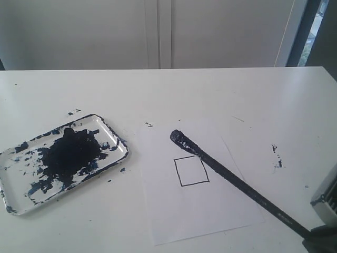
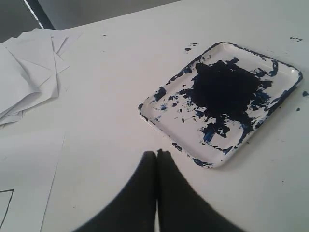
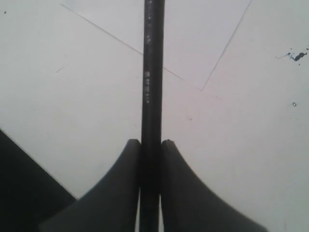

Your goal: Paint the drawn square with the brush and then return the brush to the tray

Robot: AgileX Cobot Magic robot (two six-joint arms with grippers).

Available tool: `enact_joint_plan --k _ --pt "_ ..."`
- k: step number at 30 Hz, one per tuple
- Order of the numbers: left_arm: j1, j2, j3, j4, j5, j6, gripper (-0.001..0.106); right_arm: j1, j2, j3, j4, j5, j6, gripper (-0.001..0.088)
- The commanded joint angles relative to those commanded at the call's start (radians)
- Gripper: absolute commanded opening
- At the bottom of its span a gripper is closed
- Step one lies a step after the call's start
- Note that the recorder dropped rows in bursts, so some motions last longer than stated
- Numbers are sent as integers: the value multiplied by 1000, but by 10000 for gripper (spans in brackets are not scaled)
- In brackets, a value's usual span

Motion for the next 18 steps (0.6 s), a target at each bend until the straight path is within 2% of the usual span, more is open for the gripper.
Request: enact_joint_plan --k 4,7,12,18 --pt "0 0 0 0 -16 0 0 0 0 0 0 21 0 0" --pt "0 0 0 -57 -68 0 0 0 0 0 0 36 0 0" --pt "0 65 0 -268 -147 18 0 0 0 0 -4 35 0 0" --pt "0 249 -13 -491 -173 244 0 0 0 0 -6 35 8 0"
